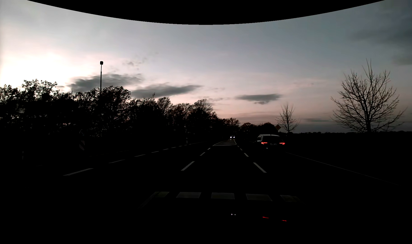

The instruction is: Follow the waypoints while adhering to traffic rules and regulations

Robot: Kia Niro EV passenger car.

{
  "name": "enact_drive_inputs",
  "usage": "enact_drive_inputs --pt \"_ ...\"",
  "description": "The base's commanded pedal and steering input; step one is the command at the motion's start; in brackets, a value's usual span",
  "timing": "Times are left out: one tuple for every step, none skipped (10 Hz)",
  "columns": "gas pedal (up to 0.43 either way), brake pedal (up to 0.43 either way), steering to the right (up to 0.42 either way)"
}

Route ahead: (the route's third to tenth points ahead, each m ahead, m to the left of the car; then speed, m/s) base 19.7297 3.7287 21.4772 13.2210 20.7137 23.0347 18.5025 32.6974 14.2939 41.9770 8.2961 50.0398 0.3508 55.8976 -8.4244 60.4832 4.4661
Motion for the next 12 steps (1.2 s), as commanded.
enact_drive_inputs --pt "0.0 0.25 0.018" --pt "0.0 0.25 0.018" --pt "0.0 0.25 0.018" --pt "0.0 0.244 0.018" --pt "0.0 0.244 0.018" --pt "0.0 0.238 0.018" --pt "0.0 0.238 0.018" --pt "0.0 0.232 0.018" --pt "0.0 0.226 0.018" --pt "0.0 0.226 0.018" --pt "0.0 0.22 0.018" --pt "0.0 0.213 0.017"
